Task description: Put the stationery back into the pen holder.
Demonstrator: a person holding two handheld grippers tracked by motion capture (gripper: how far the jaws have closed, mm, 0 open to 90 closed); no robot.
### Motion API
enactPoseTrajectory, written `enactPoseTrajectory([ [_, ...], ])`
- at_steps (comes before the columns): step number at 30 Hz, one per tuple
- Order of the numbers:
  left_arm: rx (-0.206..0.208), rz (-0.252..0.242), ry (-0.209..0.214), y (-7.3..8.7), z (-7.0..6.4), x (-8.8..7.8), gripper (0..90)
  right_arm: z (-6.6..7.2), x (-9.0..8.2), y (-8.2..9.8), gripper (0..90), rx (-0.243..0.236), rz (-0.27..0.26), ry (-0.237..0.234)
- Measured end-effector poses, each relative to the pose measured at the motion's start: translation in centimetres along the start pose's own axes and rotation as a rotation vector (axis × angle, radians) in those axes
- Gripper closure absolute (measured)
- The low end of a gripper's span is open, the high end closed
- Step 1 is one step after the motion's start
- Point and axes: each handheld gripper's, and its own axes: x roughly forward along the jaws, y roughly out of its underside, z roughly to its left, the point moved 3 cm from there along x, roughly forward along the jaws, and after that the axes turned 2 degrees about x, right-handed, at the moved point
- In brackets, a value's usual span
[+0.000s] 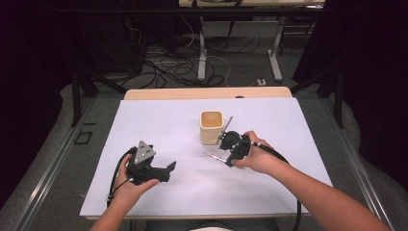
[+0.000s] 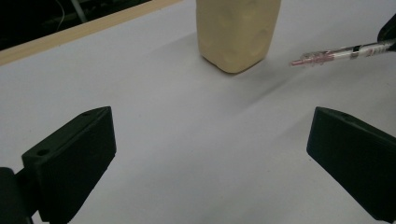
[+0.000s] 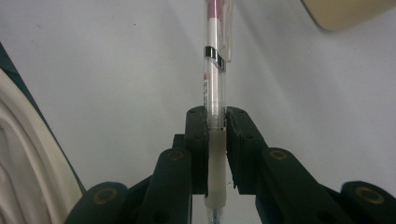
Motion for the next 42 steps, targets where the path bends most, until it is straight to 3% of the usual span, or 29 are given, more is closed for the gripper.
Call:
enactPoseTrajectory([
  [6, 0.133, 0.004, -0.004, -0.9, -1.4, 0.3, 1.4, 0.3, -0.1, -0.7, 79.8, -0.003, 0.007, -0.014],
  [8, 0.195, 0.025, 0.001, -1.2, -1.8, 0.2, 2.5, 0.3, -0.2, -0.8, 79.8, -0.015, 0.024, 0.014],
  [12, 0.278, 0.029, -0.001, -1.7, -2.8, 0.5, 5.0, 0.5, -0.2, -1.1, 79.8, -0.013, 0.002, -0.023],
  [17, 0.371, 0.020, -0.007, -2.1, -3.9, 0.7, 8.0, 0.2, -0.4, -1.2, 79.9, -0.027, 0.013, -0.030],
  [20, 0.424, 0.019, -0.014, -2.3, -4.4, 0.8, 12.7, 0.4, -0.5, -1.3, 79.8, -0.005, 0.018, -0.052],
  [21, 0.440, 0.017, -0.019, -2.4, -4.5, 0.8, 15.4, 0.2, -0.5, -1.3, 79.8, -0.016, 0.024, -0.045],
  [27, 0.531, 0.004, -0.029, -2.9, -5.4, 1.1, 16.3, 0.2, -0.7, -1.6, 79.8, 0.029, 0.032, -0.109],
  [30, 0.583, -0.004, -0.037, -3.1, -5.9, 1.3, 18.7, -0.1, -0.8, -1.8, 79.8, 0.016, 0.031, -0.129],
  [31, 0.595, -0.004, -0.041, -3.2, -6.1, 1.3, 19.4, 0.0, -0.9, -1.8, 79.9, 0.036, 0.034, -0.141],
  [33, 0.626, -0.014, -0.048, -3.3, -6.4, 1.4, 21.8, -0.2, -0.9, -1.8, 79.8, 0.014, 0.035, -0.159],
  [34, 0.643, -0.020, -0.051, -3.4, -6.6, 1.5, 22.9, -0.1, -0.9, -1.9, 79.8, 0.033, 0.032, -0.170],
  [42, 0.764, -0.034, -0.077, -3.9, -7.8, 2.1, 31.9, -0.2, -1.0, -2.0, 79.8, 0.053, 0.041, -0.204],
])
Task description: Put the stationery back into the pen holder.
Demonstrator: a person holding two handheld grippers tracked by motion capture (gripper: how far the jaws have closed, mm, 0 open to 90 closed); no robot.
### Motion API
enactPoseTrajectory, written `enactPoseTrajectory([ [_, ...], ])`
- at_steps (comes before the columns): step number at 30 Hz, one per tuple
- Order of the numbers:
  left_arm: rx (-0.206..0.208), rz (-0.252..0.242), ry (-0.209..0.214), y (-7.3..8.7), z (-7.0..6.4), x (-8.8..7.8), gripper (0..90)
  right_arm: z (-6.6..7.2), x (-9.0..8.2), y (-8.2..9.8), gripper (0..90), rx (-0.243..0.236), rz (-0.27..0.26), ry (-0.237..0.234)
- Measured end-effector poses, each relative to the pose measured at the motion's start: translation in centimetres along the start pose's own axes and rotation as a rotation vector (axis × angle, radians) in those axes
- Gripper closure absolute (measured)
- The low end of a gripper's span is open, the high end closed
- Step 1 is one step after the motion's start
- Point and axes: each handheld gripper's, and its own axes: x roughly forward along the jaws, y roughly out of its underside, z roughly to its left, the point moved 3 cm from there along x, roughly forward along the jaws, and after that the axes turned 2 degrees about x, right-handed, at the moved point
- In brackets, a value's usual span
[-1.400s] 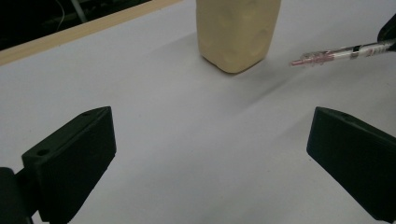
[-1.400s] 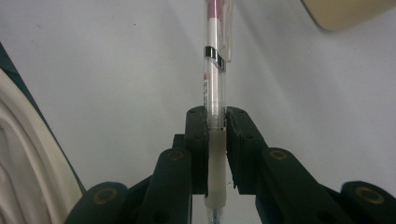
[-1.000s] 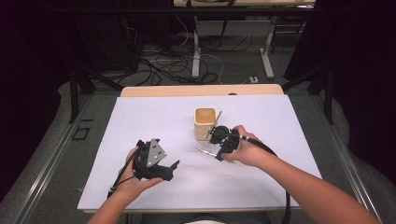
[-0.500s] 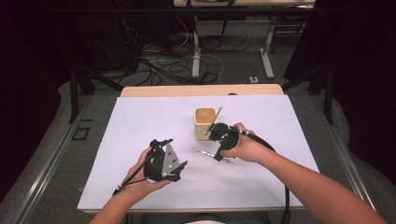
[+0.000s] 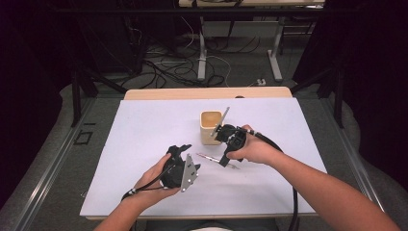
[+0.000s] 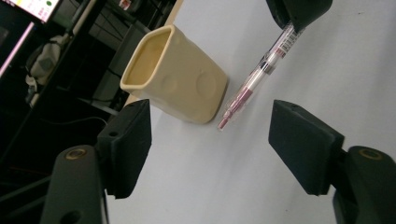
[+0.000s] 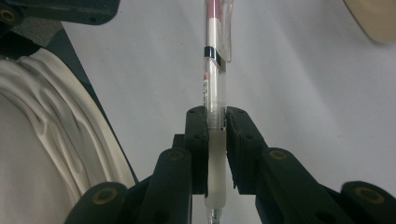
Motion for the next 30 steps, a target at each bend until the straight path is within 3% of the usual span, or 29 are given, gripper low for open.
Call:
enactPoseTrajectory([
  [2, 0.030, -0.003, -0.009, -0.3, -0.4, 0.1, 34.7, -0.1, 0.0, -0.1, 79.9, 0.002, -0.008, -0.006],
  [3, 0.054, 0.000, -0.011, -0.5, -0.5, 0.2, 35.8, -0.1, -0.2, -0.1, 79.8, 0.001, 0.017, 0.002],
  [5, 0.097, -0.006, -0.018, -0.8, -0.8, 0.4, 40.2, -0.1, -0.2, -0.1, 79.8, 0.006, -0.002, -0.006],
  [7, 0.143, -0.002, -0.028, -1.0, -1.0, 0.7, 40.5, 0.0, -0.3, -0.1, 79.8, 0.026, -0.001, -0.028],
  [9, 0.177, -0.004, -0.033, -1.3, -1.3, 0.9, 41.0, -0.2, -0.3, -0.1, 79.8, 0.009, -0.003, -0.019],
  [14, 0.260, -0.002, -0.043, -1.6, -2.0, 1.6, 43.9, -0.2, -0.3, -0.2, 79.8, 0.022, -0.004, -0.027],
  [15, 0.296, 0.015, -0.040, -1.7, -2.1, 1.5, 44.0, -0.2, -0.3, -0.2, 79.8, 0.017, 0.004, -0.024],
  [17, 0.314, 0.027, -0.040, -1.7, -2.5, 1.8, 44.6, -0.2, -0.3, -0.2, 79.8, 0.018, -0.003, -0.026],
  [19, 0.362, 0.023, -0.054, -1.9, -2.6, 2.0, 45.3, -0.2, -0.2, -0.2, 79.8, 0.024, -0.019, -0.061],
  [20, 0.362, 0.029, -0.045, -1.9, -2.9, 2.1, 47.2, -0.3, -0.4, -0.2, 79.8, 0.020, 0.011, -0.014],
  [22, 0.393, 0.028, -0.053, -2.1, -3.0, 2.4, 49.1, -0.3, -0.3, -0.3, 79.8, 0.024, -0.013, -0.050],
  [24, 0.384, 0.043, -0.037, -2.0, -3.3, 2.6, 51.5, -0.4, -0.3, -0.3, 79.8, 0.025, -0.018, -0.055],
  [25, 0.406, 0.036, -0.048, -2.2, -3.2, 2.7, 52.6, -0.3, -0.3, -0.3, 79.9, 0.029, -0.016, -0.047],
  [27, 0.388, 0.046, -0.030, -2.2, -3.5, 2.9, 54.5, -0.3, -0.3, -0.3, 79.9, 0.029, -0.015, -0.044],
  [30, 0.402, 0.048, -0.025, -2.4, -3.7, 3.2, 57.8, -0.3, -0.2, -0.3, 79.8, 0.032, -0.024, -0.064],
])
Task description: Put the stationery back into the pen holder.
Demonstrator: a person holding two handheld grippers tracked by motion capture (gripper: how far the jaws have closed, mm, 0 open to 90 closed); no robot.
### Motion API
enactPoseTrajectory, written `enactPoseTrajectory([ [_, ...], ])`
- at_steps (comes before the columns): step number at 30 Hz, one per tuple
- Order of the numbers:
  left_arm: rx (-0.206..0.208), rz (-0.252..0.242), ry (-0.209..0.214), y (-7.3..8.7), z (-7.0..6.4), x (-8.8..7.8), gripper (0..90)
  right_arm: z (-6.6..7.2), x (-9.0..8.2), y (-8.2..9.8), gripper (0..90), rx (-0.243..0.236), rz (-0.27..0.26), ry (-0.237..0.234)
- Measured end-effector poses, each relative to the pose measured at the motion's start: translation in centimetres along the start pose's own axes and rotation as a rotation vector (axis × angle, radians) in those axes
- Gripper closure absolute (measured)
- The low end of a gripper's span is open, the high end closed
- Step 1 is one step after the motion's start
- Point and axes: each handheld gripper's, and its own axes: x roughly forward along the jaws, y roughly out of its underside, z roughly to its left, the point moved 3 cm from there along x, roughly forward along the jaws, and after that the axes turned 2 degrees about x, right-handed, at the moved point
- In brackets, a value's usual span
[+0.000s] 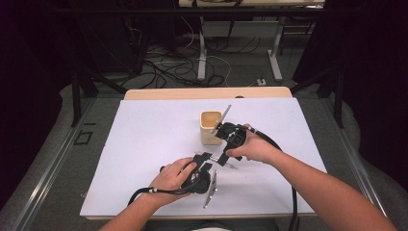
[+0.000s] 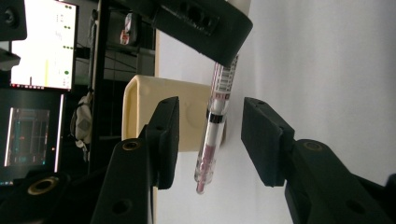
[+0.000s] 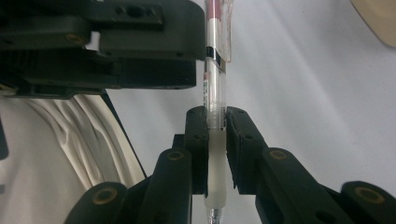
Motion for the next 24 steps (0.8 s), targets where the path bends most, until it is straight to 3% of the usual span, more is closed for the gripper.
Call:
enactPoseTrajectory([
  [11, 0.095, 0.029, 0.000, -0.39, -0.64, 0.95, 67.0, 0.24, 0.21, -0.17, 79.8, -0.004, 0.013, 0.001],
  [12, 0.083, 0.029, -0.010, -0.35, -0.74, 0.98, 67.3, 0.25, 0.22, -0.19, 79.9, -0.006, 0.014, 0.001],
  [14, 0.098, 0.032, -0.004, -0.37, -0.67, 1.06, 68.1, 0.36, 0.31, -0.21, 79.9, -0.003, 0.011, -0.020],
  [15, 0.108, 0.032, -0.004, -0.39, -0.61, 1.07, 68.5, 0.45, 0.86, -0.24, 79.9, 0.004, -0.065, -0.025],
  [16, 0.108, 0.032, -0.007, -0.41, -0.62, 1.09, 68.8, 0.37, 0.39, -0.25, 79.9, -0.013, 0.005, -0.027],
  [19, 0.120, 0.035, -0.006, -0.46, -0.63, 1.11, 70.7, 0.49, 0.42, -0.30, 79.8, -0.013, 0.006, -0.028],
  [20, 0.166, 0.081, 0.005, -0.40, -0.44, 0.89, 71.5, 0.51, 0.43, -0.31, 79.8, -0.016, 0.007, -0.031],
  [21, 0.176, 0.083, 0.006, -0.42, -0.43, 0.91, 72.4, 0.54, 0.44, -0.32, 79.8, -0.016, 0.008, -0.032],
  [24, 0.182, 0.084, 0.004, -0.44, -0.48, 0.98, 75.1, 0.62, 0.47, -0.33, 79.8, -0.015, 0.005, -0.024],
])
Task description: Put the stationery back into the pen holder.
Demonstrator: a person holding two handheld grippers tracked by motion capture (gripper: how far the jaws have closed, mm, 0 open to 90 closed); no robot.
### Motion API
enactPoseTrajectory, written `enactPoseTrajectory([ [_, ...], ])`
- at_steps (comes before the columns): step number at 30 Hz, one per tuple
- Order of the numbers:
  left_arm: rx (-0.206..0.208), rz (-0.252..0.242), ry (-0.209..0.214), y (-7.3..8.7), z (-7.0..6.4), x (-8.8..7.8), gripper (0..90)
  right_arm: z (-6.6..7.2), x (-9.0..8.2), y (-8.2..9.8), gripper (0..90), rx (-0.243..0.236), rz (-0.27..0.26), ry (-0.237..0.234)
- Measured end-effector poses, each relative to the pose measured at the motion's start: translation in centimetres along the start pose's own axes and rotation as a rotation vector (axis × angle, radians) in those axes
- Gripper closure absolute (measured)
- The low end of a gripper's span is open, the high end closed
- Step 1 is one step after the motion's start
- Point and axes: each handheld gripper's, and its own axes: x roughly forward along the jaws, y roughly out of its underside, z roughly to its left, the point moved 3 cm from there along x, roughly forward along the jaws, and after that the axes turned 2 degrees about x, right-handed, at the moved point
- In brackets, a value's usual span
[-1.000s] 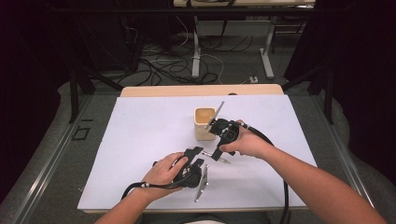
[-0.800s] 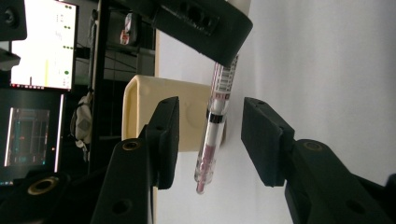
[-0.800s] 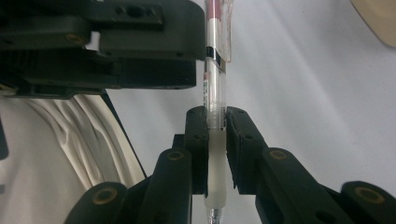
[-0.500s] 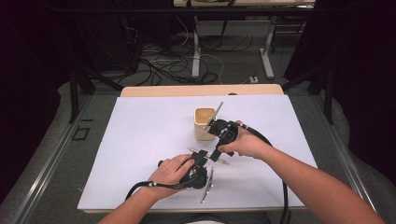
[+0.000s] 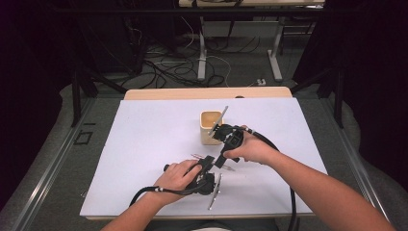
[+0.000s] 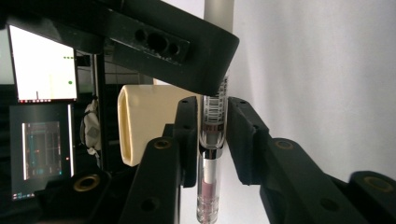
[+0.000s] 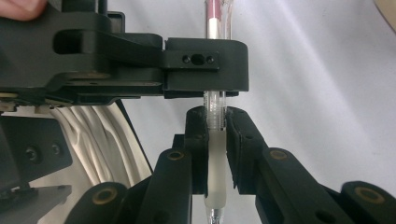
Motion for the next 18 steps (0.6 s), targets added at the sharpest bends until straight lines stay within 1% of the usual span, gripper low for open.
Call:
enactPoseTrajectory([
  [1, 0.001, 0.000, 0.000, -0.01, -0.01, 0.01, 75.7, 0.00, -0.01, 0.00, 79.8, -0.003, 0.004, -0.012],
  [2, 0.001, 0.000, 0.000, -0.02, 0.01, 0.01, 76.3, 0.02, 0.00, -0.01, 79.9, -0.002, 0.004, -0.012],
  [3, 0.002, -0.001, 0.001, -0.03, 0.02, 0.01, 77.2, 0.08, 0.00, 0.00, 79.8, 0.002, 0.006, 0.002],
  [4, 0.003, 0.000, 0.001, -0.04, 0.03, 0.02, 77.9, 0.06, 0.11, 0.00, 79.8, -0.002, -0.004, 0.005],
  [5, 0.003, 0.000, 0.000, -0.05, 0.02, 0.03, 78.2, 0.02, 0.10, 0.01, 79.9, -0.007, 0.002, 0.001],
  [6, 0.004, 0.001, 0.000, -0.04, 0.02, 0.04, 78.4, 0.04, 0.04, -0.01, 79.8, -0.001, 0.012, 0.005],
  [7, 0.006, 0.002, 0.000, -0.03, 0.02, 0.04, 78.4, 0.08, 0.07, -0.01, 79.8, 0.009, 0.007, -0.007],
  [8, 0.005, 0.002, 0.001, -0.02, 0.01, 0.05, 78.5, -0.01, 0.10, -0.03, 79.8, -0.004, 0.004, -0.011],
  [13, 0.011, 0.009, -0.001, 0.00, 0.07, 0.02, 78.6, 0.03, 0.09, -0.09, 79.7, 0.002, 0.004, -0.011],
  [14, 0.009, 0.010, -0.002, 0.01, 0.07, 0.03, 78.7, 0.03, 0.09, -0.10, 79.7, 0.000, 0.003, -0.011],
  [16, 0.000, 0.012, 0.002, 0.06, 0.02, 0.04, 78.7, 0.04, 0.05, -0.12, 79.5, -0.004, 0.005, 0.006],
  [17, -0.002, 0.011, 0.001, 0.07, 0.05, 0.05, 78.7, 0.05, 0.13, -0.12, 79.5, -0.007, -0.007, 0.005],
  [18, -0.002, 0.012, 0.001, 0.08, 0.06, 0.06, 78.7, 0.03, 0.11, -0.12, 78.7, -0.015, -0.005, 0.002],
])
